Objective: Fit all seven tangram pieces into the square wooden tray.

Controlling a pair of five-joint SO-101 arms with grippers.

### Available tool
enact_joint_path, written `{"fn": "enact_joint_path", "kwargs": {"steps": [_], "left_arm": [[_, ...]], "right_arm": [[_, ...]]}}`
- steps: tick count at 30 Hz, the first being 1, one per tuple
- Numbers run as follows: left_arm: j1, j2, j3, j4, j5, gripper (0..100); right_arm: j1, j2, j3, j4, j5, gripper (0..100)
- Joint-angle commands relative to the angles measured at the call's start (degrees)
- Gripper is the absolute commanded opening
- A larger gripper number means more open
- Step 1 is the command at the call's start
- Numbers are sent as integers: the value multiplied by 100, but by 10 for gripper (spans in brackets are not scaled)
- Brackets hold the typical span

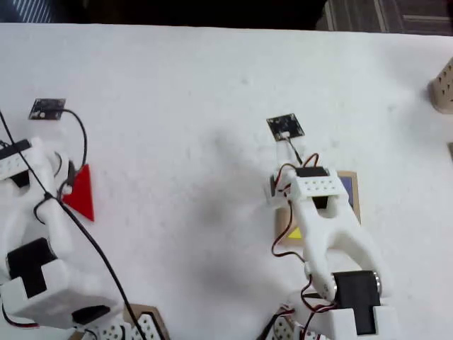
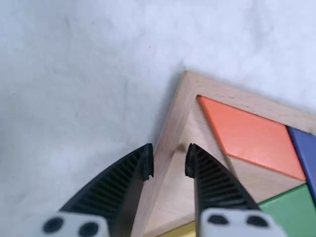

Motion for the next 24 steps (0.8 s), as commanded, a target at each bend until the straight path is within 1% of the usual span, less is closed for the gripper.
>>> {"fn": "enact_joint_path", "kwargs": {"steps": [1, 2, 3, 7, 11, 13, 16, 19, 24], "left_arm": [[-57, -4, -62, -114, 571, 272], [-57, 119, -88, -114, 607, 298], [-57, 233, -123, -114, 589, 300], [-163, 664, -325, -105, 580, 249], [-382, 954, -580, -105, 580, 245], [-435, 1033, -721, 26, 527, 245], [-435, 1051, -923, 440, 158, 245], [-435, 1051, -1125, 826, 114, 246], [-444, 1051, -1222, 870, 88, 246]], "right_arm": [[-57, -22, -35, -75, 79, 112], [-57, -22, -35, -66, 79, 112], [-57, -22, -35, -66, 79, 112], [-57, -22, -35, -66, 79, 112], [-57, -22, -35, -66, 79, 112], [-57, -22, -35, -66, 79, 112], [-57, -22, -35, -75, 79, 112], [-57, -22, -35, -75, 79, 112], [-57, -22, -35, -75, 79, 112]]}}
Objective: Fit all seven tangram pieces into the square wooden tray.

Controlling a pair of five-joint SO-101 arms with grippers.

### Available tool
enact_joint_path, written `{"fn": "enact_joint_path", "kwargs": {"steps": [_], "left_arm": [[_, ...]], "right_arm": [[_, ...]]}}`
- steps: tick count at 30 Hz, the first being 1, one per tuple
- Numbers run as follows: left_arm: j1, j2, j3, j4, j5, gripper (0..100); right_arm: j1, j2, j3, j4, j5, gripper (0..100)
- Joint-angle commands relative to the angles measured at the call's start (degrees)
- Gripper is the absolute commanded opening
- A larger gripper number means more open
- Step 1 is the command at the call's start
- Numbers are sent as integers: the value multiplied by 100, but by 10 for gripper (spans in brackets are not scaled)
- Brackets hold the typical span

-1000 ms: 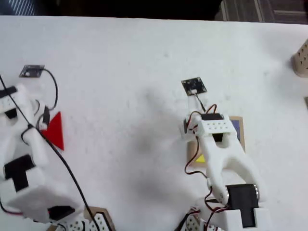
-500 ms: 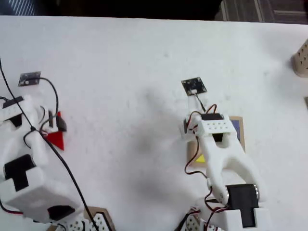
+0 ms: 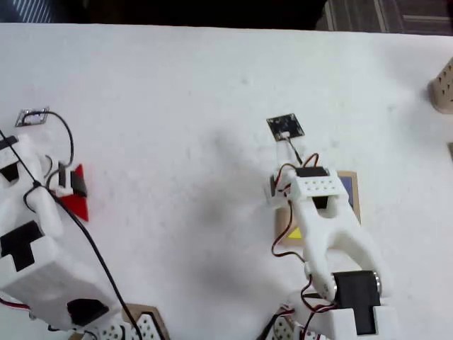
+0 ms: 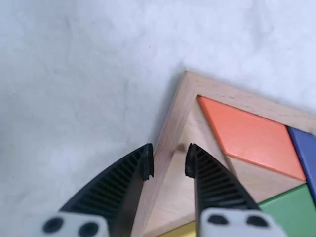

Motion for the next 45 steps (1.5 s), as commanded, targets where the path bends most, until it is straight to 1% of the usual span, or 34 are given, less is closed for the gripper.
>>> {"fn": "enact_joint_path", "kwargs": {"steps": [1, 6, 11, 13, 16, 18, 25, 27, 30, 31, 33, 36, 38, 39, 40, 43, 45], "left_arm": [[-84, -40, -334, 44, -79, 246], [-154, -40, -782, 308, -114, 244], [-435, -22, -1178, 492, -44, 238], [-444, -4, -1336, 624, -26, 192], [-435, 4, -1538, 730, 211, 74], [-435, -31, -1618, 747, 255, 17], [-224, 13, -1574, 1064, -35, 21], [-295, 13, -1609, 1055, 193, 20], [-356, -40, -1635, 1099, 747, 21], [-330, -40, -1679, 1169, 791, 22], [-136, -40, -1864, 1582, 545, 22], [198, -40, -2215, 2207, -360, 22], [356, -13, -2462, 2716, -668, 22], [374, 22, -2602, 2875, -545, 23], [418, 22, -2699, 3007, -255, 24], [277, 13, -2796, 3121, 1011, 24], [189, -4, -3024, 3191, 1662, 24]], "right_arm": [[-57, -22, -35, -75, 79, 112], [-57, -22, -35, -75, 79, 112], [-57, -22, -35, -75, 79, 112], [-57, -22, -35, -75, 79, 112], [-57, -22, -35, -75, 79, 112], [-57, -22, -35, -75, 79, 112], [-57, -31, -35, -75, 79, 112], [-57, -31, -35, -75, 79, 112], [-57, -31, -35, -75, 79, 112], [-57, -31, -35, -75, 79, 112], [-57, -31, -35, -75, 79, 112], [-57, -31, -35, -75, 79, 112], [-57, -31, -35, -75, 79, 112], [-57, -31, -35, -66, 79, 112], [-57, -31, -35, -66, 79, 112], [-57, -31, -35, -66, 79, 112], [-57, -31, -35, -57, 79, 112]]}}
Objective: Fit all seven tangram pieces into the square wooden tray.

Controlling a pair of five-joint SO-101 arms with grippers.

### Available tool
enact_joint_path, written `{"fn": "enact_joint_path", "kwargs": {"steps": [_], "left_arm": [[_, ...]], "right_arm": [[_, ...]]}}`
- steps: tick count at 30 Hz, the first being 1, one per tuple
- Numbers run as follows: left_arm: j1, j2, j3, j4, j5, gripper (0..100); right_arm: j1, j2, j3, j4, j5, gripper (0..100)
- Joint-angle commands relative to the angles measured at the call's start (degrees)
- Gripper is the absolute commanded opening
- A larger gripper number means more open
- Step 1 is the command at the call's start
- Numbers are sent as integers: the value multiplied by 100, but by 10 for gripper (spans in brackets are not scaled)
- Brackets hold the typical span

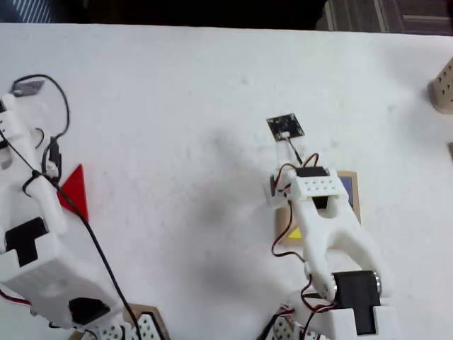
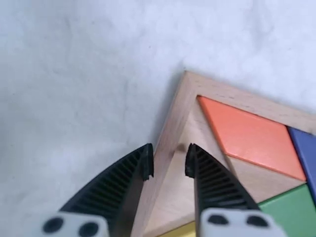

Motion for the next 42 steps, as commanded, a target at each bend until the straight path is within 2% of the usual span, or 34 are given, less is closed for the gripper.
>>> {"fn": "enact_joint_path", "kwargs": {"steps": [1, 4, 10, 13, 16, 22, 26, 28, 30, 35, 37, 42], "left_arm": [[-119, -101, -580, 316, 1134, 22], [-66, -101, -589, 563, 1125, 23], [-136, -57, -290, 325, -378, 23], [-233, -57, -264, 123, -325, 24], [-365, -92, -299, 264, -431, 24], [-242, -48, -246, 308, -510, 24], [-374, -101, -299, 237, -1011, 24], [-532, -110, -290, 26, -967, 26], [-681, -110, -237, -88, -967, 74], [-884, -101, 79, -193, -1020, 299], [-866, -66, 457, -484, -1125, 302], [-787, -57, 1459, -1881, -1046, 206]], "right_arm": [[-57, -31, -35, -57, 79, 112], [-57, -31, -26, -48, 79, 112], [-66, -31, -9, -40, 343, 112], [-119, -31, -9, -31, 404, 112], [-119, -31, -9, 40, 422, 112], [-119, -31, -9, 40, 422, 112], [-119, -48, -9, 40, 422, 112], [-119, -48, -9, 40, 422, 112], [-119, -57, -9, 40, 422, 112], [-119, -57, -9, 40, 422, 112], [-119, -57, -9, 40, 422, 112], [-119, -40, -9, 31, 422, 112]]}}
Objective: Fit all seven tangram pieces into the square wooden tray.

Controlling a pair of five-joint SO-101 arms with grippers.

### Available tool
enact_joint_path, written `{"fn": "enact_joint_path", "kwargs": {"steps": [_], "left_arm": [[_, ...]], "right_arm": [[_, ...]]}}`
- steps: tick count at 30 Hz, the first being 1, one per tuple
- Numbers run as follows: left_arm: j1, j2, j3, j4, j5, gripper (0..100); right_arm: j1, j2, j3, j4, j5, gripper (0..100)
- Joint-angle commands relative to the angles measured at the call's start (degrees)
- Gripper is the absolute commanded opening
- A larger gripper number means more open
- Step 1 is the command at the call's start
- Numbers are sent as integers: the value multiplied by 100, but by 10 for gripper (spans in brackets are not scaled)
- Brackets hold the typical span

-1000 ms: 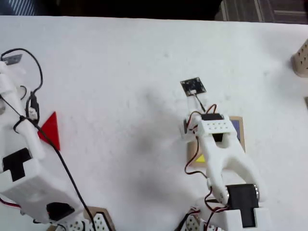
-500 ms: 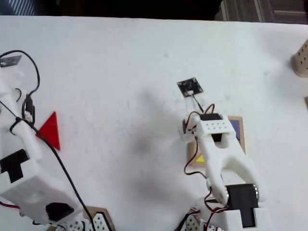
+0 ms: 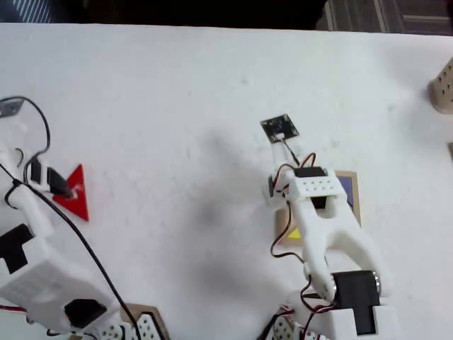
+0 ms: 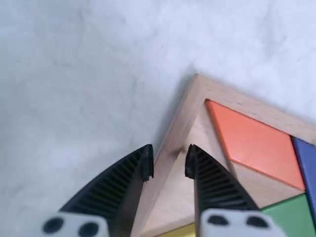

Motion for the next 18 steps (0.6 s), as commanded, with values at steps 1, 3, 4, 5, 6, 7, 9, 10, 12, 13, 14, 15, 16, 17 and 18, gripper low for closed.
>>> {"fn": "enact_joint_path", "kwargs": {"steps": [1, 3, 4, 5, 6, 7, 9, 10, 12, 13, 14, 15, 16, 17, 18], "left_arm": [[92, -57, 466, -905, 0, 197], [251, -84, 695, -1029, -9, 197], [321, -92, 765, -1037, -9, 202], [374, -101, 809, -1046, -9, 211], [418, -101, 826, -1064, 26, 224], [426, -101, 870, -1125, 44, 242], [418, -101, 862, -1196, 281, 287], [418, -101, 844, -1187, 457, 308], [382, -101, 862, -1169, 589, 338], [338, -101, 862, -1169, 536, 344], [303, -84, 853, -1169, 466, 342], [286, -66, 835, -1196, 422, 336], [268, -57, 835, -1204, 396, 332], [268, -57, 853, -1248, 396, 330], [268, -57, 879, -1363, 396, 331]], "right_arm": [[-48, -40, -18, 31, 70, 112], [-48, -40, -18, 22, 70, 112], [-48, -40, -18, 22, 70, 112], [-48, -40, -18, 22, 70, 112], [-48, -40, -18, 22, 70, 112], [-48, -40, -18, 22, 70, 112], [-48, -40, -18, 22, 79, 112], [-48, -40, -18, 22, 79, 112], [-57, -40, -18, 22, 79, 112], [-57, -40, -18, 22, 79, 112], [-57, -40, -18, 22, 79, 112], [-57, -40, -18, 22, 79, 112], [-57, -40, -18, 22, 79, 112], [-57, -40, -18, 22, 79, 112], [-57, -40, -18, 22, 79, 112]]}}
